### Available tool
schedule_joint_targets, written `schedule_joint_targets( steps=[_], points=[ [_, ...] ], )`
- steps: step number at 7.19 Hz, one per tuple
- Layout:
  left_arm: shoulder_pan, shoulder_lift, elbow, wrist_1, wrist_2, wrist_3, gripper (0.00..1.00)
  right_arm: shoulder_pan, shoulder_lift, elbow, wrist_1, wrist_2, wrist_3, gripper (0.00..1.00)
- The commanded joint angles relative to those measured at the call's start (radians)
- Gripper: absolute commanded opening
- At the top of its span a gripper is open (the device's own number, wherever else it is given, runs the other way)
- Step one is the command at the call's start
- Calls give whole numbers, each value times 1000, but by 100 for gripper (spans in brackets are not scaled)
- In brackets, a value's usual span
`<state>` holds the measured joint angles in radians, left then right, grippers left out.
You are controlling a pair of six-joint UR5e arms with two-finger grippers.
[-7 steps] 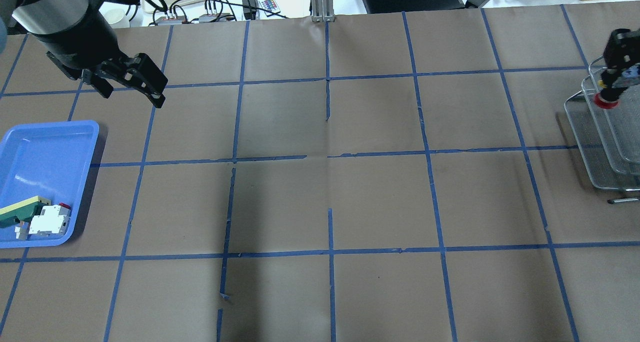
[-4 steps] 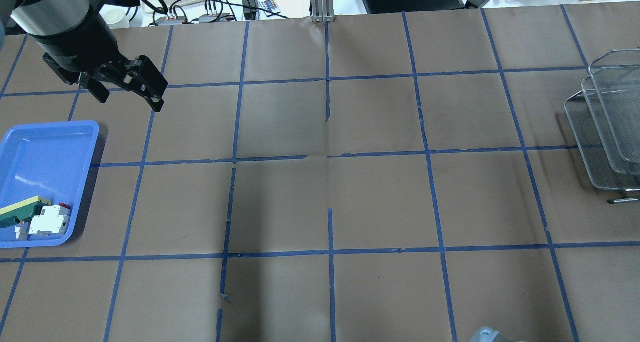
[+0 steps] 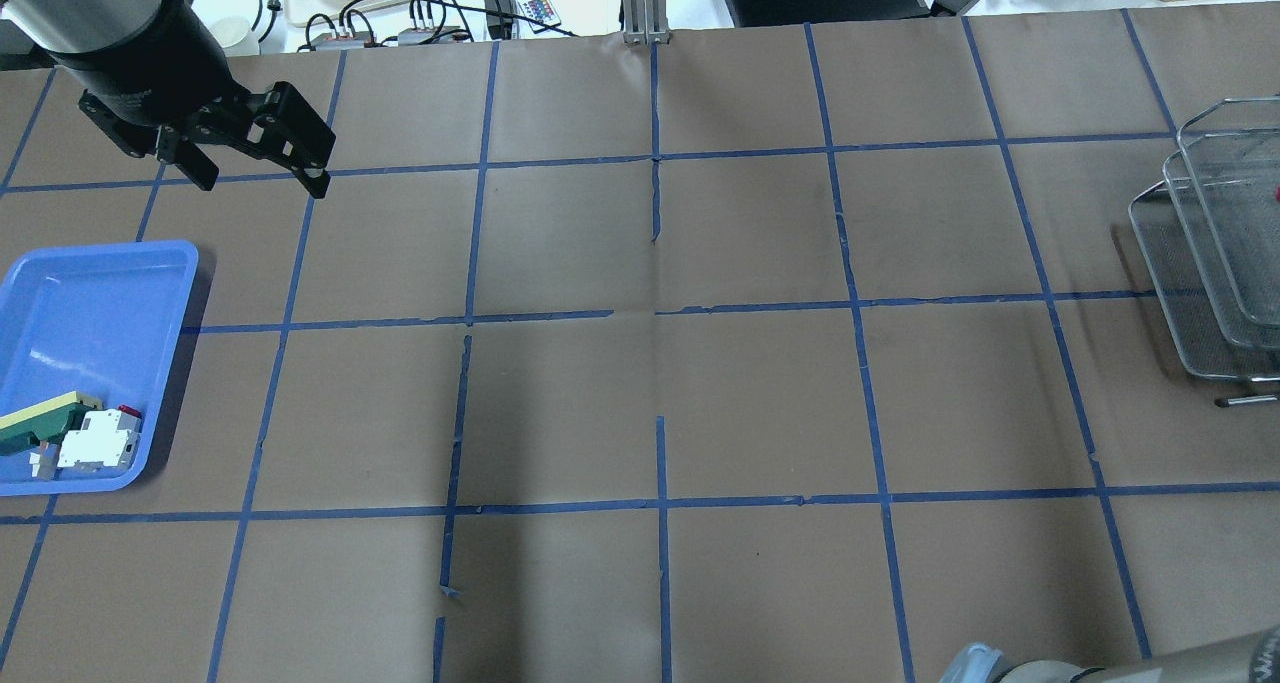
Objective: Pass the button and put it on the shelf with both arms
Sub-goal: 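Lower the button into the basket and open the right gripper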
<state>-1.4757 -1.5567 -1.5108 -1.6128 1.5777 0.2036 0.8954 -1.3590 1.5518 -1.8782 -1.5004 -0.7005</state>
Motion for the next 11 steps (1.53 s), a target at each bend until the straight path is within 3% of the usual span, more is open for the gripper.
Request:
schedule_joint_targets(
  steps=[1,2,4,5,6,7,11],
  points=[
    [0,-2,-6,5,-1,-49,100,-27,21,1,-18,3,-1,17],
    [0,-6,-5,5,-2,-50,100,-33,32,1,-16,3,2,32],
    [0,-6,-2,4,1,-49,100,-35,55,1,-18,2,7,76],
    [0,-6,-2,4,4,-47,100,-35,57,1,-13,0,10,92],
    [0,-6,-5,4,1,-49,100,-38,46,1,-1,-12,15,99],
    [0,-6,-5,5,2,-52,100,-41,5,-2,92,-15,16,99],
    [-1,-6,1,-4,13,-75,100,23,-326,17,466,0,298,100]
  ],
)
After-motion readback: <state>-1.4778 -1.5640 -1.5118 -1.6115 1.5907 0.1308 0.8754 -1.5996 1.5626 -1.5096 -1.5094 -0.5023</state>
